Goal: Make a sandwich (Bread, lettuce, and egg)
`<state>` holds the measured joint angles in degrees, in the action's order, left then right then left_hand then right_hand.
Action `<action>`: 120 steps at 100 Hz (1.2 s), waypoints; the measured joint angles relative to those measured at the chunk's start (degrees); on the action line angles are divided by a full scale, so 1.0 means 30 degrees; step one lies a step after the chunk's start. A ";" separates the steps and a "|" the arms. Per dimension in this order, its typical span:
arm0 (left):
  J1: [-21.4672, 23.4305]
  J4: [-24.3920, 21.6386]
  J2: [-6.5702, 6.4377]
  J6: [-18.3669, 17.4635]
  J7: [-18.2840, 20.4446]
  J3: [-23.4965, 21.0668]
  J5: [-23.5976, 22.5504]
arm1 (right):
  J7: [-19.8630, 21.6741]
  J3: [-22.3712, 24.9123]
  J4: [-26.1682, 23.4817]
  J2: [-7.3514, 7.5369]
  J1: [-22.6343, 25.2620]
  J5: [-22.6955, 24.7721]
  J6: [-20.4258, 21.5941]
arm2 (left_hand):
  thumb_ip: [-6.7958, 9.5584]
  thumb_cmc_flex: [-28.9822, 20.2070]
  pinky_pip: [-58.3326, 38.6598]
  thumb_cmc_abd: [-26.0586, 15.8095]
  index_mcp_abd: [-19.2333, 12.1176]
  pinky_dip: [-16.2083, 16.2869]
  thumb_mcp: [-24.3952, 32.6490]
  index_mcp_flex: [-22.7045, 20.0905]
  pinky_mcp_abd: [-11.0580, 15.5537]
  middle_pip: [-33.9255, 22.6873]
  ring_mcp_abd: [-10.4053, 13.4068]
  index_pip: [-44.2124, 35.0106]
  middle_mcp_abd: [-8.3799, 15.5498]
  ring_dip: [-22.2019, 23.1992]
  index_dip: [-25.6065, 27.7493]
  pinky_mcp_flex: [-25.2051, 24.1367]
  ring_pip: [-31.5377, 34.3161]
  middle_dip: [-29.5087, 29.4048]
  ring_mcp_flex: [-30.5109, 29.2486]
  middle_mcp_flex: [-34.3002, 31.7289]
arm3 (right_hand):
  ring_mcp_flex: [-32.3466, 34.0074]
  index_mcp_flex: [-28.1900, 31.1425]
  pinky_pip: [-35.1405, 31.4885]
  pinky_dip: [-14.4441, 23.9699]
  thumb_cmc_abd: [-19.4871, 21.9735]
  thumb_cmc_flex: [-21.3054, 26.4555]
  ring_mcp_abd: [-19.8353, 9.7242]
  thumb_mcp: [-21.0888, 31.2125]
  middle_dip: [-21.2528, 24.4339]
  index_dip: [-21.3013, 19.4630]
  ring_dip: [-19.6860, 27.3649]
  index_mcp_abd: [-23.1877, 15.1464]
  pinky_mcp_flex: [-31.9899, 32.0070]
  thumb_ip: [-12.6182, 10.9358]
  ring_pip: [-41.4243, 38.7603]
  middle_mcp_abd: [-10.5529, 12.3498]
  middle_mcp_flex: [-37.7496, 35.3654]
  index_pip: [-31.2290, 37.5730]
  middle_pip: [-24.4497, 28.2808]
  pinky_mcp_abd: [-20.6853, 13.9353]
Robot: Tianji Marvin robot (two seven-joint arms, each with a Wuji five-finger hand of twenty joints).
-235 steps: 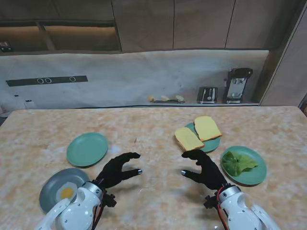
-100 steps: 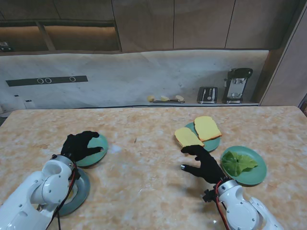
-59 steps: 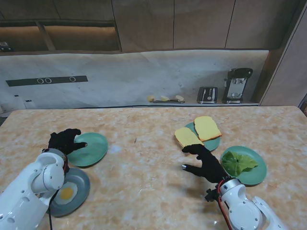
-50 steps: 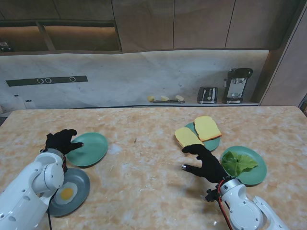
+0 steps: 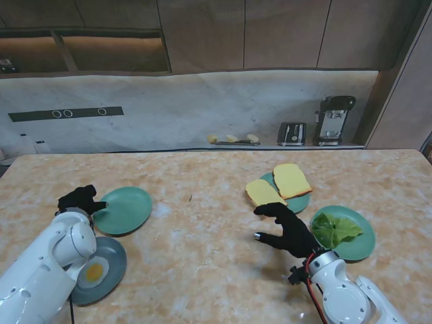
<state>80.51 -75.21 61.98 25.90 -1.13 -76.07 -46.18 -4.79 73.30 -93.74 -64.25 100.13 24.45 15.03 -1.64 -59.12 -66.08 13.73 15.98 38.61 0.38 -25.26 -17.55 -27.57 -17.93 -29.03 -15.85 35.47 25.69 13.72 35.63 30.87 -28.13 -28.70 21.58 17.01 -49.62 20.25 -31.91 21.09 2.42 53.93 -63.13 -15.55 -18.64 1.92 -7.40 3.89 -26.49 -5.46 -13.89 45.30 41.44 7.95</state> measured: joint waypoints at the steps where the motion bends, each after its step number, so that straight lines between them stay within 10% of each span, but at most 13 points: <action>1: -0.0059 0.0057 0.0011 0.0111 -0.0015 0.0053 0.0067 | -0.0003 0.0000 0.0000 0.0000 0.0002 0.0001 0.0000 | 0.0000 -0.0049 -0.0007 0.0000 0.0019 0.0006 0.0000 -0.0001 0.0000 -0.0233 -0.0058 -0.0026 -0.0054 0.0022 0.0061 0.0040 0.0009 0.0008 -0.0004 -0.0002 | 0.0000 0.0000 0.0000 0.0000 0.0000 0.0000 0.0000 0.0000 0.0000 0.0000 0.0000 0.0000 0.0001 0.0000 0.0000 0.0000 0.0000 0.0000 0.0000 0.0000; 23: -0.1095 0.1231 0.0261 0.1169 -0.0335 0.0884 0.0692 | 0.0005 0.0070 -0.0077 0.0004 0.0121 0.0114 -0.0029 | 0.0000 -0.0498 -0.0570 0.0094 0.0194 0.0035 0.0802 -0.0214 0.0000 -0.0406 -0.0157 -0.0428 -0.0291 0.0274 0.0203 0.0819 0.0494 0.0210 -0.0207 -0.0267 | 0.0000 0.0001 0.0001 0.0000 0.0001 0.0000 0.0000 0.0102 0.0000 0.0000 0.0000 0.0000 0.0034 0.0000 -0.0004 -0.0001 -0.0324 0.0000 0.0046 0.0000; 48: -0.1875 0.2140 0.0462 0.2354 -0.0631 0.1596 0.1553 | 0.0010 0.0196 -0.0218 0.0013 0.0254 0.0243 -0.0086 | 0.0000 0.0094 -0.0820 0.1685 0.0392 -0.0293 0.6933 -0.0452 -0.0030 -0.1169 -0.0349 -0.2173 -0.0567 0.0780 0.1204 0.2761 0.1528 0.0688 -0.1431 -0.0949 | 0.0000 0.0001 0.0002 0.0006 0.0002 0.0000 0.0000 0.0105 0.0000 0.0000 0.0000 0.0000 0.0038 0.0000 -0.0009 -0.0001 -0.0332 0.0000 0.0044 0.0000; 95: -0.2218 0.1972 0.0857 0.4280 -0.0780 0.2121 0.3373 | -0.0036 0.0414 -0.0311 0.0072 0.0413 0.0908 -0.0002 | 0.0000 0.0096 -0.2477 0.2824 0.0806 -0.0357 0.7725 -0.0381 -0.0306 -0.2656 -0.0540 -0.3361 -0.0767 0.2218 0.2610 0.5130 0.3509 0.2393 -0.3344 -0.2126 | 0.0000 0.0003 0.0012 0.0181 0.0003 0.0000 0.0000 0.0279 0.0000 0.0000 0.0000 0.0000 0.0238 0.0000 -0.0018 -0.0003 -0.0499 -0.0001 0.0033 0.0000; 120: -0.2652 0.2293 0.1180 0.4719 -0.1132 0.2444 0.4316 | -0.0091 0.0636 -0.0370 0.0070 0.0619 0.0835 -0.0011 | 0.0000 -0.0981 -0.3328 0.4540 0.0480 -0.0357 0.9365 -0.0176 -0.0375 -0.1423 -0.0494 -0.5446 -0.0329 0.3155 0.4016 0.6473 0.4470 0.7915 -0.4595 -0.4073 | 0.0000 0.0022 0.0013 0.0186 0.0003 0.0000 0.0000 0.0312 0.0000 0.0000 0.0000 0.0000 0.0245 0.0000 -0.0018 -0.0003 -0.0501 -0.0001 0.0033 0.0000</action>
<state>72.55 -68.33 65.52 40.06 -4.53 -68.74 -33.23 -5.06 75.21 -94.85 -64.04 101.99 26.95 15.00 -1.64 -62.07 -76.07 27.35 17.42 37.54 28.47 -25.79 -18.67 -31.84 -19.41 -45.37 -16.84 44.93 37.74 33.14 49.04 54.62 -41.91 -40.92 21.58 17.08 -49.58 20.80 -31.90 21.09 2.42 54.87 -63.13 -15.55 -18.64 1.92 -6.67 3.89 -26.54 -5.47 -15.39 45.30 41.54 7.95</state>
